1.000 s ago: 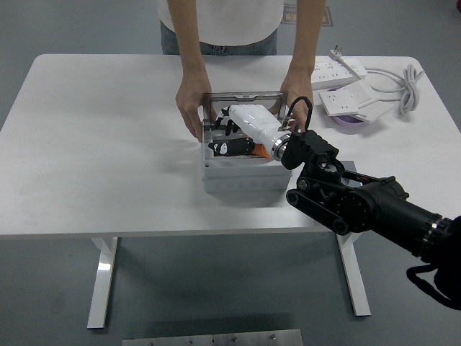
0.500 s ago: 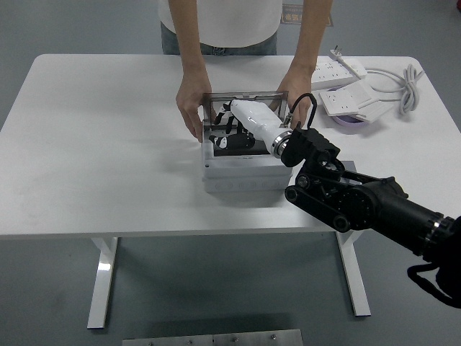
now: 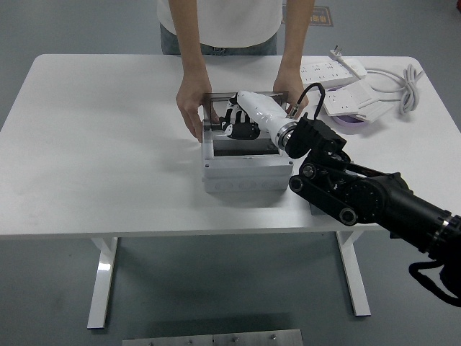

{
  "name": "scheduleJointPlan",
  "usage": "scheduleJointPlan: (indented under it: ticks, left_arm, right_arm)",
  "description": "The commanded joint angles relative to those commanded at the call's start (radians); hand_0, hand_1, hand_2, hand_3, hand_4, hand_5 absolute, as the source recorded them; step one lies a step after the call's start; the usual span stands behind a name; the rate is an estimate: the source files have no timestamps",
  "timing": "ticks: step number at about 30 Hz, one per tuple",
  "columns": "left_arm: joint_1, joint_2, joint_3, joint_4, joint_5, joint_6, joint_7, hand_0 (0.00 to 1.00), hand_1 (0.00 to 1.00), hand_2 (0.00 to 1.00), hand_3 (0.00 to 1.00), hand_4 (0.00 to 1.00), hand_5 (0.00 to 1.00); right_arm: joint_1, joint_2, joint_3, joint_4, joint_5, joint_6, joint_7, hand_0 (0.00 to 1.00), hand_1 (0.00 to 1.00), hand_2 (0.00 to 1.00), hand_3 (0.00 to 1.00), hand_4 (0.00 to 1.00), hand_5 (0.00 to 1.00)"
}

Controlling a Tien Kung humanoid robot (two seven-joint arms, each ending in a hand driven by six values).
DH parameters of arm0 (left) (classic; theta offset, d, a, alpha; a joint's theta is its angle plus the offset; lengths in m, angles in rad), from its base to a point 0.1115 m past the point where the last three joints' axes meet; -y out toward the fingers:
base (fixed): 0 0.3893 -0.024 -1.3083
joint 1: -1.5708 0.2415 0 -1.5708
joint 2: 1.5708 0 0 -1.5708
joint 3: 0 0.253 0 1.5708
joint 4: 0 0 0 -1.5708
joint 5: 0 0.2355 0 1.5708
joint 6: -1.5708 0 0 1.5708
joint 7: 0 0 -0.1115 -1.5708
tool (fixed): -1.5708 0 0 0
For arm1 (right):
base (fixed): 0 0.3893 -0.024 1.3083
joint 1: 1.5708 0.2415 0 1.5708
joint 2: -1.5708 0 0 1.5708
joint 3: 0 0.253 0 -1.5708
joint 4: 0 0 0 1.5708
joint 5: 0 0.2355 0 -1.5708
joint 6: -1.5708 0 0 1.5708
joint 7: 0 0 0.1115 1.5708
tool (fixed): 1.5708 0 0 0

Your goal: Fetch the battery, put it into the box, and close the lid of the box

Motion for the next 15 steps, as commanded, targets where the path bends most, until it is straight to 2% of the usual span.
scheduleJointPlan:
  ticks: [5, 8, 14, 15]
  left_arm:
    - [0.001, -0.003, -0.001, -0.001, 0.002, -0.001, 0.001, 0.592, 0.667, 0.606, 0.570, 0.537, 0.002]
    - [0.000, -0.005, -0.003, -0.001, 0.005, -0.002, 0.001, 0.592, 0.667, 0.606, 0.570, 0.537, 0.002]
    - [-0.007, -0.009, -0.007, -0.001, 0.014, -0.004, 0.001, 0.592, 0.667, 0.606, 0.570, 0.537, 0.002]
    - [-0.008, -0.010, -0.008, -0.001, 0.014, -0.005, 0.001, 0.592, 0.667, 0.606, 0.570, 0.537, 0.002]
  right_arm:
    - [0.024, -0.024, 0.067, 0.029, 0.003, 0.032, -0.033, 0.082, 0.217, 0.283, 0.350, 0.401, 0.290]
    - [0.039, -0.030, 0.091, 0.031, 0.009, 0.030, -0.034, 0.082, 0.217, 0.283, 0.350, 0.401, 0.290]
    - [0.054, -0.032, 0.131, 0.019, 0.030, -0.051, 0.006, 0.083, 0.216, 0.282, 0.352, 0.421, 0.273]
    - [0.056, -0.032, 0.135, 0.016, 0.034, -0.064, 0.014, 0.083, 0.218, 0.284, 0.365, 0.460, 0.266]
